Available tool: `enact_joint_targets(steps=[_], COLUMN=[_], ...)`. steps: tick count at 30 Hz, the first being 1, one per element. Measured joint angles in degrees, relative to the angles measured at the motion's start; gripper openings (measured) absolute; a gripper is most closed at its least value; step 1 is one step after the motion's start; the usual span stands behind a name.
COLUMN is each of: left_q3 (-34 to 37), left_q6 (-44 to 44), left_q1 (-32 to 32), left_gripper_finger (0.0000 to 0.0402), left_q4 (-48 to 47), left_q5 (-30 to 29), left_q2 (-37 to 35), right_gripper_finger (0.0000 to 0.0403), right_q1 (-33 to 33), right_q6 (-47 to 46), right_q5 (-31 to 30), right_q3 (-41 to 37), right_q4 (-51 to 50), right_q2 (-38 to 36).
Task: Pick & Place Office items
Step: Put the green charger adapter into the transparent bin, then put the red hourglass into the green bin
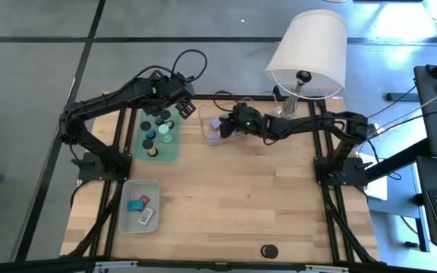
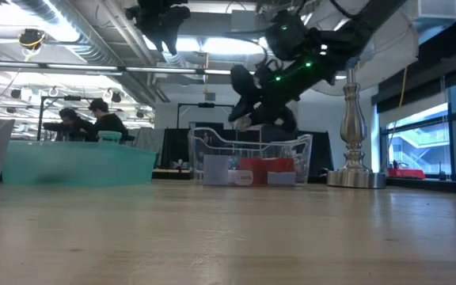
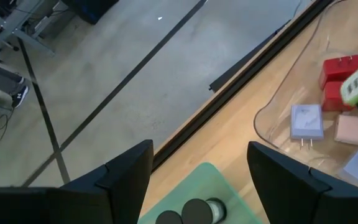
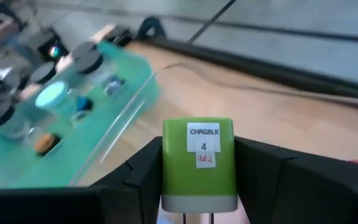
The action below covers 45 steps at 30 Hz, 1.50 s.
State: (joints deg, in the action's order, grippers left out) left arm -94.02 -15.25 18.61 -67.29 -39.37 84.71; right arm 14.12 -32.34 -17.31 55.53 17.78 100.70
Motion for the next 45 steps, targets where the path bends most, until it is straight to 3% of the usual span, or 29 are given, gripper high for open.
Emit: enact_joint_targets(steps=[3,10,15,26,38,45], left_q3=[0.0,0.0,0.0,0.0,0.0,0.0], left_q6=[0.2,0.1,0.1,2.8,3.0,2.3], left_q1=[0.5,1.2,1.2,1.4,1.5,1.5], left_gripper_finger=[0.0257,0.0257,0.0257,0.0257,0.0257,0.0257], left_q4=[0.0,-0.3,-0.3,-0.4,-0.4,-0.4], left_q5=[0.0,0.2,0.5,0.5,0.5,0.9], left_q2=[0.0,0.0,0.0,0.0,0.0,0.0], right_gripper_finger=[0.0156,0.0156,0.0156,0.0163,0.0269,0.0282], right_q1=[0.1,0.4,0.5,1.7,1.8,2.4], right_q6=[0.5,3.0,4.4,5.0,6.0,6.0], right_q5=[3.2,3.4,3.9,5.7,8.2,9.5], right_q3=[5.3,21.0,27.3,28.8,28.8,28.8], right_q4=[-6.3,-27.8,-32.0,-32.4,-32.5,-37.9], right_q2=[2.8,12.3,17.5,19.1,18.6,9.9])
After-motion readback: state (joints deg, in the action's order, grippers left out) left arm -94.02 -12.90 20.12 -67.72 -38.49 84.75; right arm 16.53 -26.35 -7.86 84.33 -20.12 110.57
